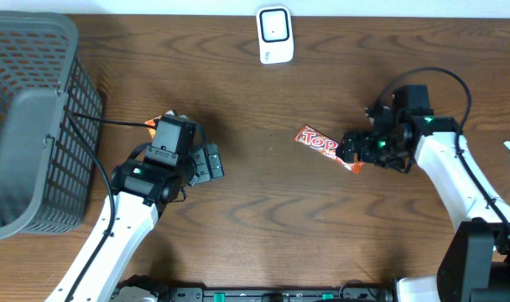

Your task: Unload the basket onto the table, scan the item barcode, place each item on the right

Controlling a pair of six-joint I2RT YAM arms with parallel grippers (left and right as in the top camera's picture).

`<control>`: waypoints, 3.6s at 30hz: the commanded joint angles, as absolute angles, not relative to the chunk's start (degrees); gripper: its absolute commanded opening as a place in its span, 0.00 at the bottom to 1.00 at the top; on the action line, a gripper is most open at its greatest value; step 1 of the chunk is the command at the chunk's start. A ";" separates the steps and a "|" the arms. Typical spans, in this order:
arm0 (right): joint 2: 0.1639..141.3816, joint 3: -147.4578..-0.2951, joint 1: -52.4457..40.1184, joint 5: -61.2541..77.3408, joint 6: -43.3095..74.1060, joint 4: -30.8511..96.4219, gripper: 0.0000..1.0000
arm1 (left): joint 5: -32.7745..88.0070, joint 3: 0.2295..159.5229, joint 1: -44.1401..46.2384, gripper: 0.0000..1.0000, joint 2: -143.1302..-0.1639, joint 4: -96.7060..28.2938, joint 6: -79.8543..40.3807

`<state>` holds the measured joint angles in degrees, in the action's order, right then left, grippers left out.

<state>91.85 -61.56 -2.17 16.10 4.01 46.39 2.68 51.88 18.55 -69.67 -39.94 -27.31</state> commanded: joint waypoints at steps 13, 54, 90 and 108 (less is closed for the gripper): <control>102.35 -62.04 -4.08 9.17 -16.45 40.58 0.85 | 2.57 52.73 18.46 1.00 -69.89 -40.23 -29.67; 106.08 -73.95 -28.51 -51.44 19.49 59.92 0.01 | -9.13 52.73 18.15 1.00 -69.97 -40.21 -29.71; 126.65 -64.77 -68.25 -52.47 16.64 56.99 0.20 | -8.03 70.85 8.43 0.99 -43.35 -31.81 -33.06; 119.24 -76.55 -70.70 -29.93 27.40 66.74 0.89 | -7.99 70.85 8.43 0.99 -43.40 -34.76 -33.06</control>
<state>121.84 -74.32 -73.91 -46.37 27.77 68.71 -7.86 70.11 8.67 -43.44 -34.48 -33.63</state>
